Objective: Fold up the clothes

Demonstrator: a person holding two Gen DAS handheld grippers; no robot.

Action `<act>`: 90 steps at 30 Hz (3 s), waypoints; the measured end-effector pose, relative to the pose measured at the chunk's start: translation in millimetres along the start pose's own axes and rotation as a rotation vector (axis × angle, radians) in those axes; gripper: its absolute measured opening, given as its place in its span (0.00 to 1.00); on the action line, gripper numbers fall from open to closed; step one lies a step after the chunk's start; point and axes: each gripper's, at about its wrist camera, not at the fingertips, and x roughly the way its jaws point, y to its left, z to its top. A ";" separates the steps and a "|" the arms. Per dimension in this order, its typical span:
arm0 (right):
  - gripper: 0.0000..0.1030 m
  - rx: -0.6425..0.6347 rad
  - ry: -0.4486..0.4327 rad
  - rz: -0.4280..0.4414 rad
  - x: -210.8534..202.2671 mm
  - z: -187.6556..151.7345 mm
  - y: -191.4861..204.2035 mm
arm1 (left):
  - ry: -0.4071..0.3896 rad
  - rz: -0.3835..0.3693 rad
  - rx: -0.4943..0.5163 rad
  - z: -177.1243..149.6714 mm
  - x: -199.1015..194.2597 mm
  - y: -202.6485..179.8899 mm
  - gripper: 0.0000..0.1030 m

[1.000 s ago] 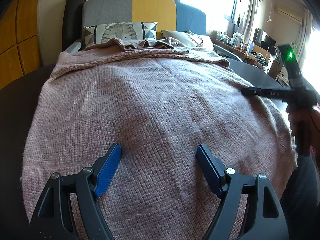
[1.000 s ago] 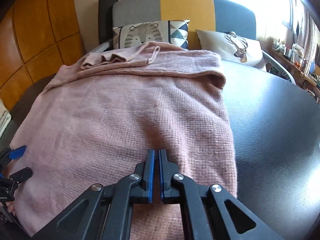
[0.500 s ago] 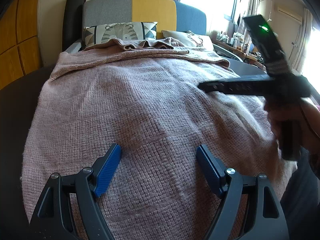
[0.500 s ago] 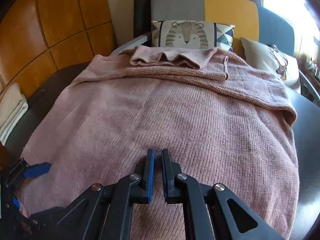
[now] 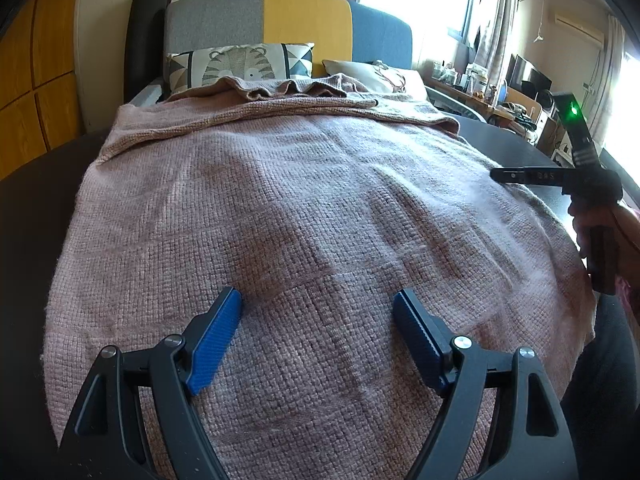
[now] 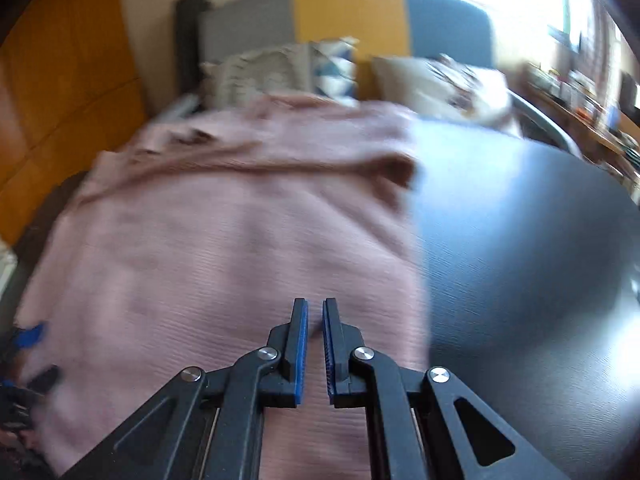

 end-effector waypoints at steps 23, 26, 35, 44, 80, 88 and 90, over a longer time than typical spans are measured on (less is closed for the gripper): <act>0.08 0.043 -0.012 -0.041 58.8 82.1 -16.0 | 0.002 0.006 0.012 0.5 0.9 -0.1 0.80; 0.08 0.052 -0.009 -0.049 65.1 81.4 -22.1 | 0.003 0.006 0.013 0.6 1.0 -0.3 0.81; 0.08 0.086 -0.029 -0.057 68.0 73.3 -37.9 | 0.003 0.005 0.014 0.2 0.4 0.3 0.82; 0.05 0.160 -0.035 -0.123 66.1 71.6 -50.8 | -0.002 0.002 0.016 0.8 1.5 6.8 0.82; 0.23 -0.060 -0.001 0.023 -86.3 -102.5 21.6 | 0.002 0.005 0.022 2.1 4.6 7.8 0.82; 0.23 -0.126 0.015 -0.007 -101.9 -124.3 24.9 | 0.004 0.004 0.021 2.1 4.1 7.3 0.82; 0.24 -0.148 0.025 -0.029 -103.8 -127.3 24.8 | 0.004 0.004 0.021 2.0 3.9 7.2 0.82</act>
